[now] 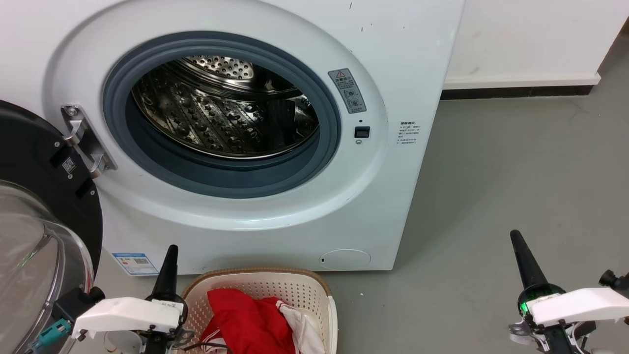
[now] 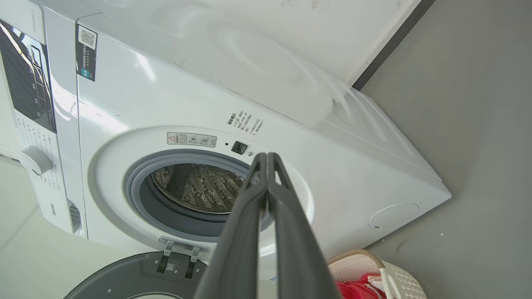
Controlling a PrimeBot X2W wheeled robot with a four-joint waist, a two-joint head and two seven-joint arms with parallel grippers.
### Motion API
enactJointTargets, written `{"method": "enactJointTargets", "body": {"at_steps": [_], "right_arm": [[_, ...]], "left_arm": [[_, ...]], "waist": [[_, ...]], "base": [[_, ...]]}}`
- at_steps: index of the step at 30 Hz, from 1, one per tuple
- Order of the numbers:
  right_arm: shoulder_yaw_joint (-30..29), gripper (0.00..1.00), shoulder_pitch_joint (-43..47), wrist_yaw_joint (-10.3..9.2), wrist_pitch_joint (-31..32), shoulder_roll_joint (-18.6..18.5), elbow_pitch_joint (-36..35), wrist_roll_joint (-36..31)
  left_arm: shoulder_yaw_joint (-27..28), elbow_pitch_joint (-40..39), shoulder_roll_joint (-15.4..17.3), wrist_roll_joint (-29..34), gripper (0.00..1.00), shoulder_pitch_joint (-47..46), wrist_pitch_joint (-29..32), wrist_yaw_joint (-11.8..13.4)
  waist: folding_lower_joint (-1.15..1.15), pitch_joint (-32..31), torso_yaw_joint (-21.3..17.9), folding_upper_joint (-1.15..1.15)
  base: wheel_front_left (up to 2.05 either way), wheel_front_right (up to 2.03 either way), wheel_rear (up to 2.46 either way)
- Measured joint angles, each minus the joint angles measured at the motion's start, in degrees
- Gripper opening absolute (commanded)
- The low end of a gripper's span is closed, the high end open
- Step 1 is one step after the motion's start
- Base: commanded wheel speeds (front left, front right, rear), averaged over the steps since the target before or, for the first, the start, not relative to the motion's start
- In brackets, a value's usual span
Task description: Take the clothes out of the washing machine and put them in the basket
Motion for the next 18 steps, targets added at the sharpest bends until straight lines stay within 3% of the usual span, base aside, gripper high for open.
{"method": "enactJointTargets", "body": {"at_steps": [18], "right_arm": [[-0.81, 0.0, -1.2, 0.0, 1.1, 0.0, 1.68, 10.44]], "left_arm": [[0.66, 0.94, -0.19, -10.28, 0.0, -0.83, 1.69, -0.87]], "waist": [[0.0, -0.15, 0.13, 0.0]], "base": [[0.0, 0.0, 0.0]]}}
